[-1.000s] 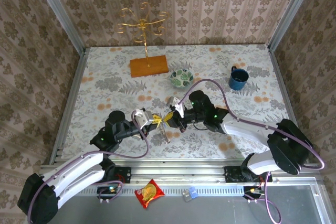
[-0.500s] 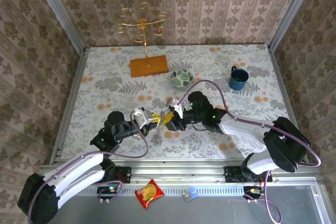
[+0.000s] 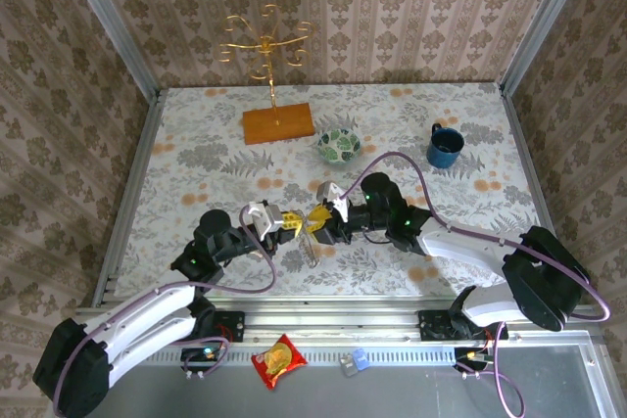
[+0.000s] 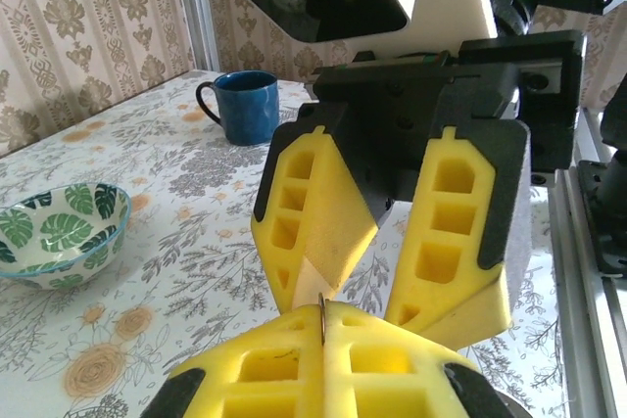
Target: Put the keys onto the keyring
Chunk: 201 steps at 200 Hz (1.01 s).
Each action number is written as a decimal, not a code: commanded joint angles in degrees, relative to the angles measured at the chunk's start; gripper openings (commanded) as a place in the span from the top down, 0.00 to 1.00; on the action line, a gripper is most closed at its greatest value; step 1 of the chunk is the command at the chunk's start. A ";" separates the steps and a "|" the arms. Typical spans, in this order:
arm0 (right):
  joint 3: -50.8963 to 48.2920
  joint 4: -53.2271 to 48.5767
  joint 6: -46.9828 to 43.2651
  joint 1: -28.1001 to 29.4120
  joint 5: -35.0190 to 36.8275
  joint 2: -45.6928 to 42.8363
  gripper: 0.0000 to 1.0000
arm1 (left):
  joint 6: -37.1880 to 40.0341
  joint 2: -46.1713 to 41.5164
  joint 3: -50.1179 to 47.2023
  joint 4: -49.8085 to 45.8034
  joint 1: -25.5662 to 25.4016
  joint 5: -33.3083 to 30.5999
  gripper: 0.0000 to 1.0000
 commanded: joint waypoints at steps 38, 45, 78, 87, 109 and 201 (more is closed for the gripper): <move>-0.56 4.88 -0.19 -0.38 -1.36 -0.67 0.69 | -3.29 1.25 -0.34 6.73 -0.09 3.93 1.00; -0.56 5.12 -0.10 -0.36 -1.53 -0.67 0.70 | -3.47 1.45 -0.43 7.08 -0.11 4.02 1.00; -0.42 6.04 0.33 -0.58 -3.18 -0.27 0.80 | -4.47 1.91 -0.69 8.74 -0.09 4.20 1.00; -0.38 6.38 0.52 -0.53 -4.00 -0.13 0.83 | -4.76 2.08 -0.90 9.38 -0.03 4.20 1.00; -0.27 7.78 1.11 -0.87 -5.68 0.22 0.92 | -5.86 2.70 -1.51 11.47 -0.10 4.20 1.00; 4.39 -11.30 -9.56 -1.42 -5.85 -0.97 1.00 | -4.19 3.57 -1.45 5.36 0.07 2.45 0.86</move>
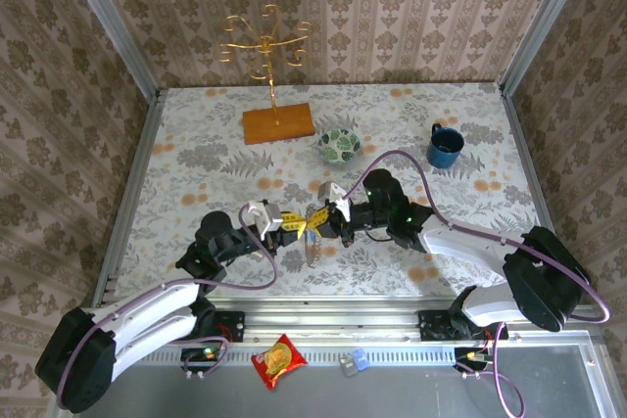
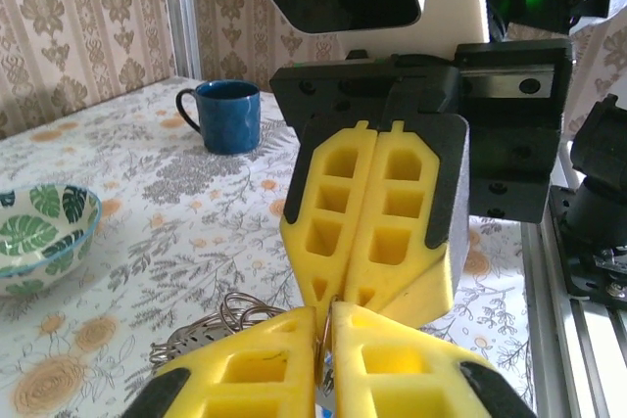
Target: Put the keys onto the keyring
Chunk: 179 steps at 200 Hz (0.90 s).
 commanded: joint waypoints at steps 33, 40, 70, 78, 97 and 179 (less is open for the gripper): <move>6.26 -14.30 -7.28 -0.08 -0.93 0.28 1.00 | 3.36 0.60 2.15 -7.42 -0.28 0.18 0.82; 6.75 -15.41 -7.67 -0.06 -0.73 0.45 1.00 | 3.73 0.65 2.31 -8.12 -0.31 0.18 0.81; 8.32 -17.71 -9.29 -0.05 -0.67 0.68 1.00 | 5.67 1.14 3.40 -11.73 -0.81 0.10 0.79; 8.69 -18.11 -9.77 0.00 -0.82 0.85 1.00 | 5.92 1.30 3.59 -12.05 -0.83 0.16 0.79; 9.89 -20.34 -11.36 0.18 -1.14 1.38 1.00 | 6.58 1.70 4.45 -12.93 -0.82 0.42 0.79; 16.93 -33.07 -21.79 1.75 -0.46 3.86 1.00 | 9.53 3.16 7.89 -17.73 -0.83 4.11 0.80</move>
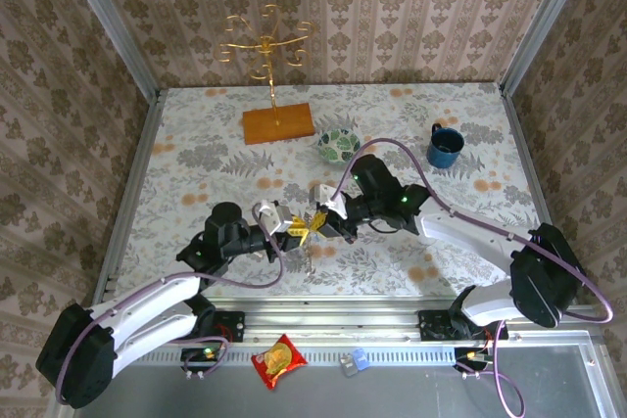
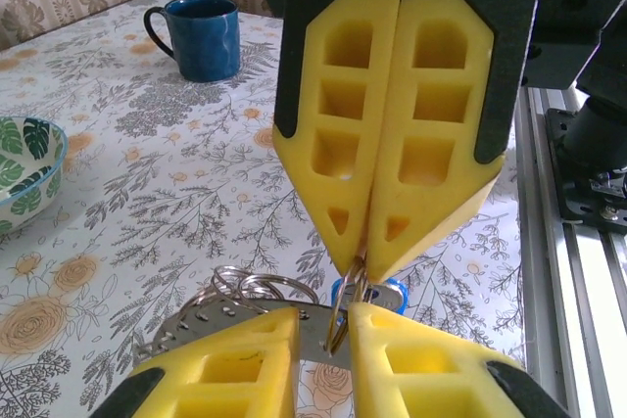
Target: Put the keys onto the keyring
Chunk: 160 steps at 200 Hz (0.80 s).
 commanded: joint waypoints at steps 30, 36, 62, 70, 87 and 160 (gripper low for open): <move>4.44 -6.53 -6.10 2.01 -1.28 2.87 1.00 | 2.26 1.99 3.07 -2.26 -0.33 3.67 0.83; 4.59 -6.74 -6.14 2.13 -1.20 3.01 1.00 | 2.39 2.14 3.18 -2.39 -0.40 3.82 0.86; 4.20 -7.01 -5.70 2.05 0.35 2.24 1.00 | 3.09 2.00 3.57 -3.59 -0.31 4.18 1.00; 3.54 -6.72 -5.30 1.85 0.93 1.58 1.00 | 3.28 1.95 3.55 -3.74 -0.38 4.09 1.00; 1.80 -4.94 -2.94 1.17 2.43 0.21 1.00 | 3.38 1.81 3.39 -3.73 -0.35 3.98 1.00; -4.51 -0.27 2.84 0.65 6.69 -3.87 0.79 | 3.86 1.64 2.85 -2.42 -0.64 3.34 1.00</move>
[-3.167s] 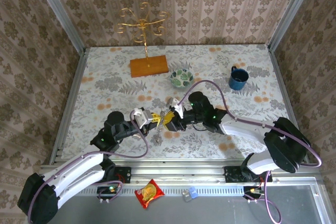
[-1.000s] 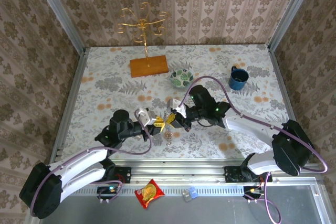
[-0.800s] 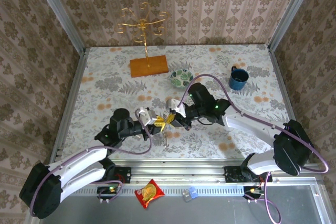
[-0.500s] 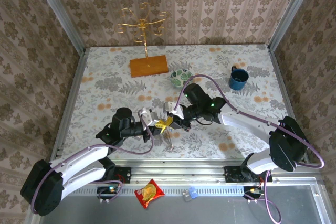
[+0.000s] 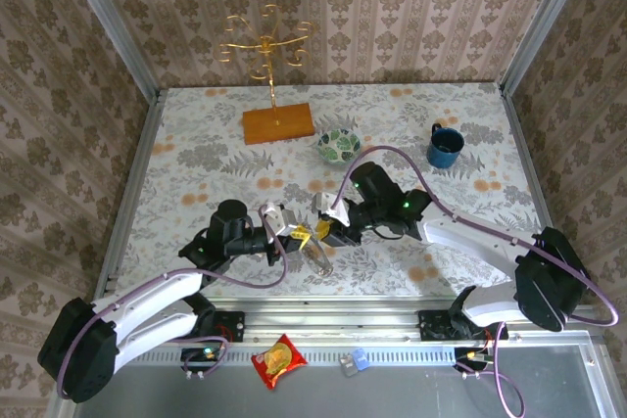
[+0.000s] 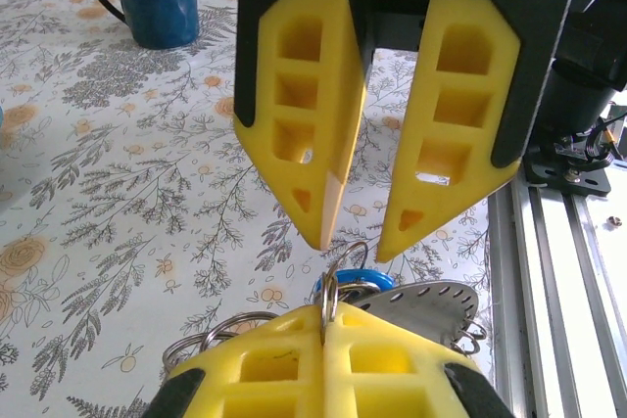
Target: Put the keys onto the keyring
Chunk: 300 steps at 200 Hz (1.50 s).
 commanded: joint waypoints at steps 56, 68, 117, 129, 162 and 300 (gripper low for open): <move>-0.90 4.25 4.33 -0.32 0.31 -0.46 0.79 | 1.35 -0.39 1.24 2.91 -0.61 0.16 1.00; -0.71 4.69 4.77 -0.36 -0.23 -0.17 0.80 | 1.44 -0.48 1.23 2.87 -0.67 -0.04 1.00; -0.78 2.65 4.79 -0.92 -0.36 -0.36 1.00 | 1.18 -1.15 0.33 5.18 -0.86 -1.01 1.00; -1.56 2.75 5.34 -1.62 -0.24 -1.17 1.00 | 1.17 -1.69 -0.12 6.24 -0.86 -1.13 1.00; -5.30 7.35 8.41 -2.48 0.17 -2.31 1.00 | -0.77 -2.03 -2.30 12.18 -0.81 -3.49 1.00; -9.59 19.79 10.47 -2.40 -4.15 -5.49 0.67 | -9.21 2.83 -6.40 27.00 -1.56 1.24 1.00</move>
